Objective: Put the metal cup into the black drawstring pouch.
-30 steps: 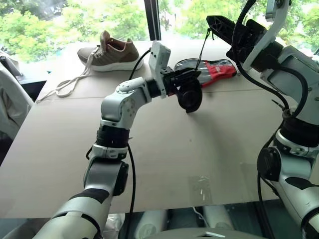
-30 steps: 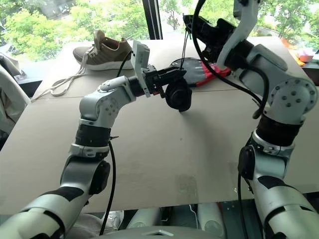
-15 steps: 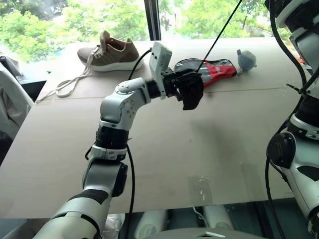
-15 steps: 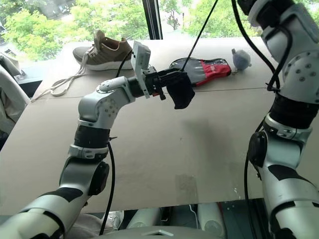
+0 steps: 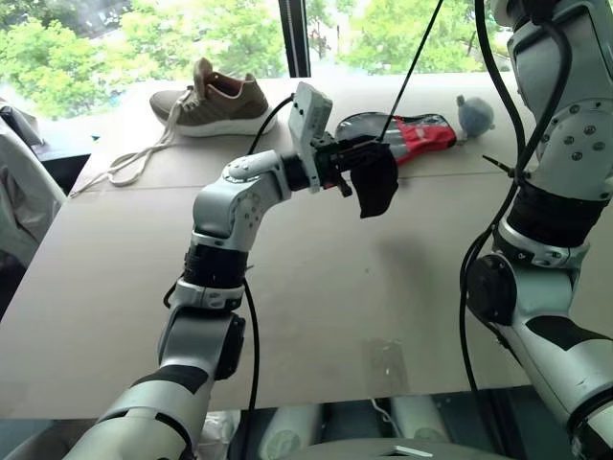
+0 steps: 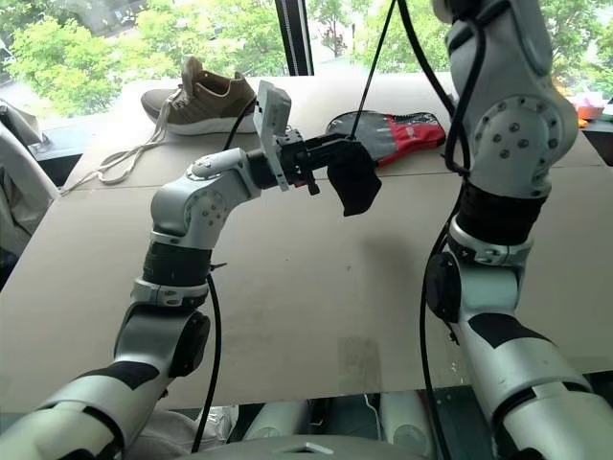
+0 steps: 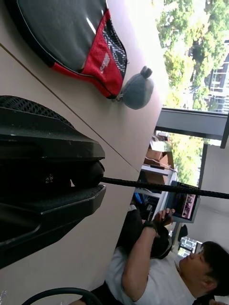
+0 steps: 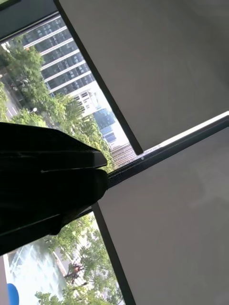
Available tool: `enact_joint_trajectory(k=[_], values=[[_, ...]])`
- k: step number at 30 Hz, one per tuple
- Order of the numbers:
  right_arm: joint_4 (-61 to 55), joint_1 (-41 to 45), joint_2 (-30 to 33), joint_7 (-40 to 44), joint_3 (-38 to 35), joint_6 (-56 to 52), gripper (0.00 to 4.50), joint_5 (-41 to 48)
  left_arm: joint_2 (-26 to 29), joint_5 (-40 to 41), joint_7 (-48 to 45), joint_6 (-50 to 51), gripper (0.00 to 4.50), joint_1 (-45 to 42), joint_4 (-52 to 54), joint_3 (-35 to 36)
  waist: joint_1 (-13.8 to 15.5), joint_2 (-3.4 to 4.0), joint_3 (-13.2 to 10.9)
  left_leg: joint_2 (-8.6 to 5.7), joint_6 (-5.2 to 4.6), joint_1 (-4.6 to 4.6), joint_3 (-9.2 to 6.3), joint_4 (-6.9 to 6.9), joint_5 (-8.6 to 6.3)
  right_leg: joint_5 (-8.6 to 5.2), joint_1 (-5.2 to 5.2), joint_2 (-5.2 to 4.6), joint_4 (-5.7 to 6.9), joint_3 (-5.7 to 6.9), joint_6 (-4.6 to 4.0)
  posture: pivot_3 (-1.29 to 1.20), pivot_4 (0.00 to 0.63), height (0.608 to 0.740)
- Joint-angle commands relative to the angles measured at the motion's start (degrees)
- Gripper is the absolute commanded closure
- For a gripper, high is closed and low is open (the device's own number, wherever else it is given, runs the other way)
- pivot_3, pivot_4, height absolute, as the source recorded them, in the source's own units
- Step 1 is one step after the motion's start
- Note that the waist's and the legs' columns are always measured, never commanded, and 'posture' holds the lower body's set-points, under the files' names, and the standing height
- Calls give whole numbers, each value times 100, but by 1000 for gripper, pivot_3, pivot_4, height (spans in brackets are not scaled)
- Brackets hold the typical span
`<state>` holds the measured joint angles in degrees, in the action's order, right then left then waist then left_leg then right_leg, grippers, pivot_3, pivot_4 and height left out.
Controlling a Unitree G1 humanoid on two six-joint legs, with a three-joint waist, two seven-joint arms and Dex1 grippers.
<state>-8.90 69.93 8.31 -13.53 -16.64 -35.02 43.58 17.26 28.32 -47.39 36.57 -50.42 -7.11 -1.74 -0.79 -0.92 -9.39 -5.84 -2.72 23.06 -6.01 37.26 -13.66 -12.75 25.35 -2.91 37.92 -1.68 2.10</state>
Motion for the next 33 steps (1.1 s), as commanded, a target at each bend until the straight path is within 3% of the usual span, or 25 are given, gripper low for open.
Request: enact_joint_trajectory(k=[1,5,8,10,13,15,16,17,19,21,28,29,31,33], values=[[-661,12,0,-48,-11,125,4500,57,52,-57,-14,42,4274,83,87,-73,-4,0,0,0,0,0,0,0,0,0,0,0,0,0,0,0,150,740],[-863,-366,-42,125,168,-34,4500,156,-9,130,5,153,4274,52,96,94,-23,1,1,0,0,-2,0,0,0,0,0,1,4,-1,0,0,150,740],[-887,-458,-342,34,641,-76,4500,-97,6,220,35,249,2780,20,92,203,-55,1,1,1,0,-4,1,1,0,0,0,2,8,-3,0,0,150,740],[-836,-275,-928,-329,1201,27,4500,-490,31,224,46,275,2290,28,126,220,-150,5,3,1,0,-4,1,0,0,0,1,2,9,-3,0,0,150,740],[-597,-9,-1586,-593,1678,170,4500,-1023,63,205,-33,264,913,88,257,166,-218,9,5,4,1,-7,17,-11,1,0,19,4,21,-16,0,0,150,740],[-368,106,-1979,-698,1927,314,4500,-1382,62,163,6,231,913,116,297,151,-236,7,6,6,2,-5,19,-13,1,0,29,4,28,-12,-1,0,150,740],[-177,18,-967,-26,942,39,4500,-721,68,154,-8,207,913,137,317,144,-195,1,9,6,2,-5,18,-12,1,0,28,3,26,-7,-1,0,150,740],[-202,-60,-373,328,344,-146,4500,-282,76,155,-30,192,913,157,343,140,-127,-5,13,4,1,-4,14,-5,1,0,23,1,19,1,-1,0,150,740],[-527,-86,-655,37,641,-120,4500,-334,109,197,-55,233,913,199,410,172,35,-16,14,-2,-4,-4,-25,21,-2,5,-22,-2,-18,37,5,0,150,740],[-655,-24,-1129,-280,1089,-53,4500,-568,204,247,-94,283,913,257,478,221,-20,11,7,-10,-16,-11,-10,16,-9,21,-36,-3,-44,32,19,0,150,740],[-655,-23,-1272,-246,1047,-134,4500,-674,675,626,-355,611,913,377,614,615,-207,11,8,19,-3,-6,39,-11,-1,29,31,-6,7,30,-6,0,150,740],[-674,-124,-1031,-100,855,-303,4500,-501,845,634,-376,683,913,451,663,662,-207,11,8,18,-2,-6,41,-9,-1,30,31,-7,7,29,-6,0,150,740],[93,-463,674,1194,-382,-936,4500,300,1057,622,-299,732,913,570,698,758,-148,3,12,18,-3,-7,45,-3,-1,31,26,-7,5,28,-8,0,150,740],[511,-958,1691,1873,-668,-1395,4500,558,1301,729,-403,836,913,811,847,843,58,-7,14,9,-13,-9,9,15,-6,32,-16,-15,-30,62,-6,0,150,740]])
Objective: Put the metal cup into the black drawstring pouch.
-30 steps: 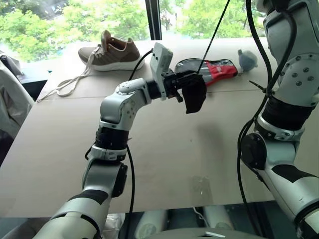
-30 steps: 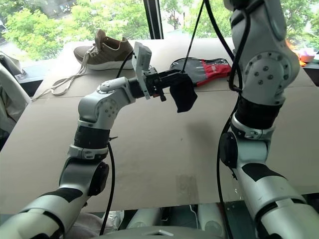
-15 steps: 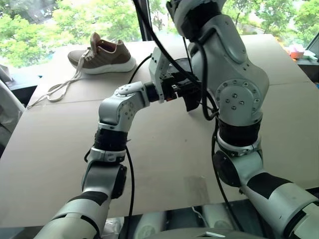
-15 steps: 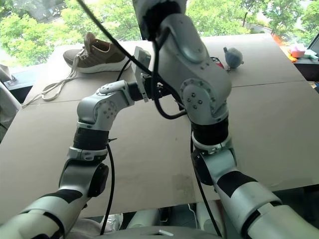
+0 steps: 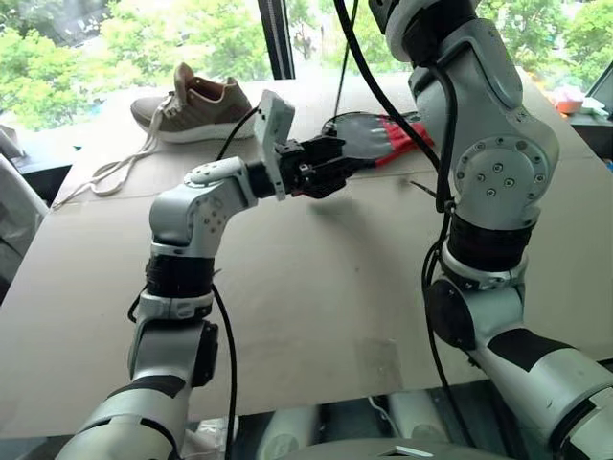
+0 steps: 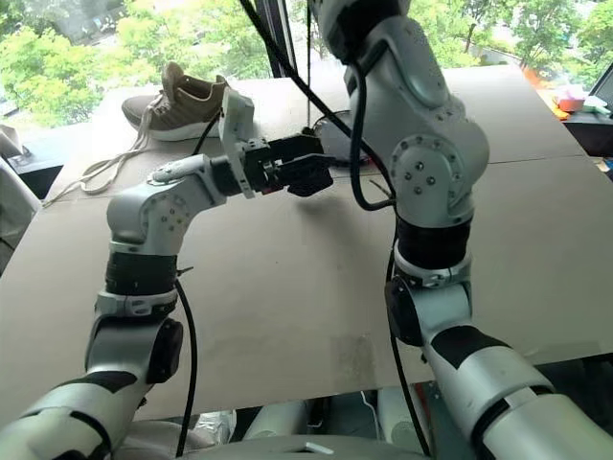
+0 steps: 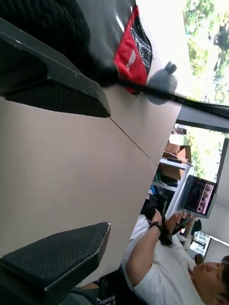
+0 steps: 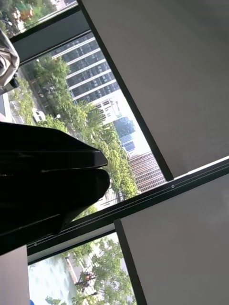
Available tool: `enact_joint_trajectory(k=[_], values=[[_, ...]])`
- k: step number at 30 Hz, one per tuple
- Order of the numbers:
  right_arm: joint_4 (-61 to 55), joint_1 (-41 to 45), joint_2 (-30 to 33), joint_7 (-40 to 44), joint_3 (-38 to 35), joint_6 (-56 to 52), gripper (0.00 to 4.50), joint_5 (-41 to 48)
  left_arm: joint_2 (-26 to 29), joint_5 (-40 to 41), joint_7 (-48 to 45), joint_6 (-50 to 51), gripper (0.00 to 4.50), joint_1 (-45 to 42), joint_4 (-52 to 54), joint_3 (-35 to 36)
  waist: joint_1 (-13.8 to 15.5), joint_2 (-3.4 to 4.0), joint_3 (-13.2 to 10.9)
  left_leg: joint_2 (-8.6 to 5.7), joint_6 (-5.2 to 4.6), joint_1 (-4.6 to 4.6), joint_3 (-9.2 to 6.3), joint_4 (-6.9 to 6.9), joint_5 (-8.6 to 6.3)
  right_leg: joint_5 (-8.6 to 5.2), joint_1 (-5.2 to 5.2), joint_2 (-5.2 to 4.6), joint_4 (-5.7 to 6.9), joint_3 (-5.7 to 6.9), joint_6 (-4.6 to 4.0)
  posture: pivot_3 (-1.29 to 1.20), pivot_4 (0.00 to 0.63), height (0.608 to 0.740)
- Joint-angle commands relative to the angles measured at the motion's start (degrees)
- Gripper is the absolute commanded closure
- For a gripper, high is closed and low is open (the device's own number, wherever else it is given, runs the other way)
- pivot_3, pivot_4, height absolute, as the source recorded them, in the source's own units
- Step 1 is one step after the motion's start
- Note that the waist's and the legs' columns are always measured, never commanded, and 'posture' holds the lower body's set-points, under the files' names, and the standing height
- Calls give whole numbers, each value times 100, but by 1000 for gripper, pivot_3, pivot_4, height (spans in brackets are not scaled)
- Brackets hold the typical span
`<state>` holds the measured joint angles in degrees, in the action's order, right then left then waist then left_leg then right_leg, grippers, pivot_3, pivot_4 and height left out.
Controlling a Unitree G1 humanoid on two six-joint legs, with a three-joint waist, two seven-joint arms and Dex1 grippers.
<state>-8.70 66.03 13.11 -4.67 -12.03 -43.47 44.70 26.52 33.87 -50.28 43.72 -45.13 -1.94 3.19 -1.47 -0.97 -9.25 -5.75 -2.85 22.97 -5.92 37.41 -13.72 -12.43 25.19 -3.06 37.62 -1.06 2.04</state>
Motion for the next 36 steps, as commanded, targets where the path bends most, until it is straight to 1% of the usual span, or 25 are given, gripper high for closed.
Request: enact_joint_trajectory(k=[1,3,4,6,7,10,11,13,15,18,21,23,25,28,29,31,36], values=[[498,-851,1438,1108,-1034,-728,4500,465,555,275,-253,198,913,493,488,394,146,2,-1,-1,-13,-9,-19,0,-8,7,-42,1,-50,17,9,0,150,740],[344,-1452,1812,1458,-893,-972,4500,470,942,437,-548,308,913,1032,855,483,91,15,-2,-2,-27,-14,-2,-7,-17,8,-44,0,-61,-1,11,0,150,740],[224,-1712,1947,1642,-857,-1087,4500,517,1099,489,-639,354,913,1290,996,530,19,17,-1,-1,-27,-14,9,-13,-17,8,-37,-1,-59,-13,11,0,150,740],[-43,-2171,2185,2092,-814,-1419,3916,770,1358,579,-796,459,842,1742,1196,585,-62,25,-6,11,-27,-12,35,-33,-17,7,-13,0,-55,-25,10,0,150,740],[-133,-2323,2265,2220,-807,-1552,3655,860,1445,556,-847,428,842,1910,1276,574,-90,26,-7,15,-26,4,47,-38,-17,7,14,1,-47,-36,9,0,150,740],[-435,-3037,2725,2773,-577,-1668,2307,734,1534,431,-739,366,842,2331,1258,586,-66,29,-8,24,-26,16,75,-41,-17,6,48,0,-23,-40,7,0,150,740],[-537,-3310,2963,3007,-401,-1573,1758,536,1560,400,-725,328,842,2450,1262,577,-50,29,-8,24,-26,15,75,-34,-17,5,44,-1,-22,-37,7,0,150,740],[-682,-3915,3316,3522,-174,-1226,882,208,1600,285,-700,161,842,2704,1366,543,-10,27,-8,24,-33,13,80,-21,-21,7,31,-5,-21,-37,9,0,150,740],[-728,-4421,3486,3913,-85,-673,882,-151,1576,180,-599,28,842,2896,1469,528,51,24,-7,24,-64,-10,80,-11,-42,8,1,-7,-27,-33,10,0,150,740],[-761,-5024,3548,4441,-39,149,882,-591,1530,68,-449,-106,842,3119,1598,499,104,25,-7,24,-69,-17,83,2,-44,10,-9,-8,-32,-35,13,0,150,740],[-662,-5972,3588,5000,-172,1072,882,-1076,1472,-290,-262,-532,842,3714,1925,354,135,24,-4,24,-68,-22,83,5,-43,16,-14,-7,-32,-35,12,0,150,740],[-423,-6542,3423,5229,-330,1827,882,-1355,1412,-611,-116,-943,842,4192,2128,242,174,25,-3,32,-66,-35,80,-2,-43,16,-31,-4,-49,-27,12,0,150,740],[-68,-7032,3211,5737,-507,2676,882,-1430,1303,-929,60,-1426,842,4674,2259,182,203,26,-3,34,-46,-34,81,-9,-33,16,-34,-3,-64,-27,12,0,150,740],[351,-7343,3046,6140,-638,3357,882,-1510,1188,-1187,267,-1845,842,5100,2336,183,223,31,-4,34,-49,-34,83,-11,-35,17,-37,-3,-72,-29,12,0,150,740],[529,-7457,3053,6289,-656,3504,882,-1542,1172,-1305,307,-2069,842,5297,2366,205,223,34,-3,35,-70,-36,85,-10,-48,17,-39,-4,-74,-32,11,0,150,740],[905,-7601,3049,6549,-712,3821,882,-1590,1056,-1260,421,-2195,842,5660,2508,347,229,36,0,36,-58,-48,85,-9,-61,19,-51,-4,-77,-31,9,0,150,740],[1495,-7490,2927,6815,-781,4549,882,-1700,905,-1174,551,-2334,842,6175,2896,460,227,41,-3,49,-52,-103,92,-9,-68,4,-107,-6,-81,-18,-10,0,150,740]])
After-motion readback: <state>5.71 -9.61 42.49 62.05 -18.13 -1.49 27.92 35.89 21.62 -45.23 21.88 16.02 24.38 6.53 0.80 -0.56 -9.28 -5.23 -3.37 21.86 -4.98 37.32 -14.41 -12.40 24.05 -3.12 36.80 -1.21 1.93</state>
